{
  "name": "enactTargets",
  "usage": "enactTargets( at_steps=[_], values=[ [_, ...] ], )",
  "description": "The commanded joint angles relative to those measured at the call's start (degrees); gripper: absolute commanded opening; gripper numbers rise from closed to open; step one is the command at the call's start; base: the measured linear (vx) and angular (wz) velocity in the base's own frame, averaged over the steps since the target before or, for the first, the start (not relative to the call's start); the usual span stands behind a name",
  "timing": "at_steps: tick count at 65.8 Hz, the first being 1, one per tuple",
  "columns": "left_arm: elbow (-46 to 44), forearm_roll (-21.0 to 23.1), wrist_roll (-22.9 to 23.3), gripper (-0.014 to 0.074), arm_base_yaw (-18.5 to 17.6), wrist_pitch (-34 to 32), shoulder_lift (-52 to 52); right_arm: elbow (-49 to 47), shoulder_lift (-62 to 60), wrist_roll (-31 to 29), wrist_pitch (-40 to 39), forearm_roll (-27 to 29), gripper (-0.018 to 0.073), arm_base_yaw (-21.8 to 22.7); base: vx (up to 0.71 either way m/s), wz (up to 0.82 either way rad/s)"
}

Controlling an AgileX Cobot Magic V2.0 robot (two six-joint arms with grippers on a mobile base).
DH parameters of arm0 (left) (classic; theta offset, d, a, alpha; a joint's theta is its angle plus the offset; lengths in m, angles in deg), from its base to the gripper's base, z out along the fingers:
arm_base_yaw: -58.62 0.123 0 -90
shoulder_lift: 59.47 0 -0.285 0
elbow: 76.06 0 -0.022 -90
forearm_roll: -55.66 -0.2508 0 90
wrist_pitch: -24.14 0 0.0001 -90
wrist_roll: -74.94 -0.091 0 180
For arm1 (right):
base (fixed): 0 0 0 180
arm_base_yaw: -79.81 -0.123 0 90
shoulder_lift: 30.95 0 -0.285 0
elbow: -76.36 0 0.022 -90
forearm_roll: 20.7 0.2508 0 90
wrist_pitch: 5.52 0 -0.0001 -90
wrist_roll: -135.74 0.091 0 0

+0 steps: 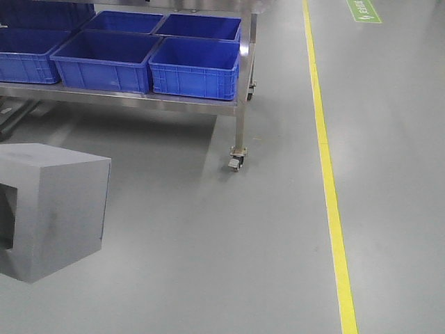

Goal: Sort gray base to blue bin
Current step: 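Drive away from the table carrying the block in the left gripper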

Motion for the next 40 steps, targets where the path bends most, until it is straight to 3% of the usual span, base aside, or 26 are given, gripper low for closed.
enactTargets(
  at_steps=[1,22,40],
  values=[
    [-1.8,0.7,0.4,-0.0006,-0.1,-6.2,0.0,0.1,1.0,-0.7,-4.2,-0.3,-0.0005,0.0,0.31,0.02],
    [-1.8,0.7,0.4,-0.0006,-0.1,-6.2,0.0,0.1,1.0,-0.7,-4.2,-0.3,-0.0005,0.0,0.29,0.08],
    [-1.8,0.7,0.4,-0.0006,-0.1,-6.2,0.0,0.1,1.0,-0.7,-4.2,-0.3,-0.0005,0.0,0.26,0.46]
  ],
)
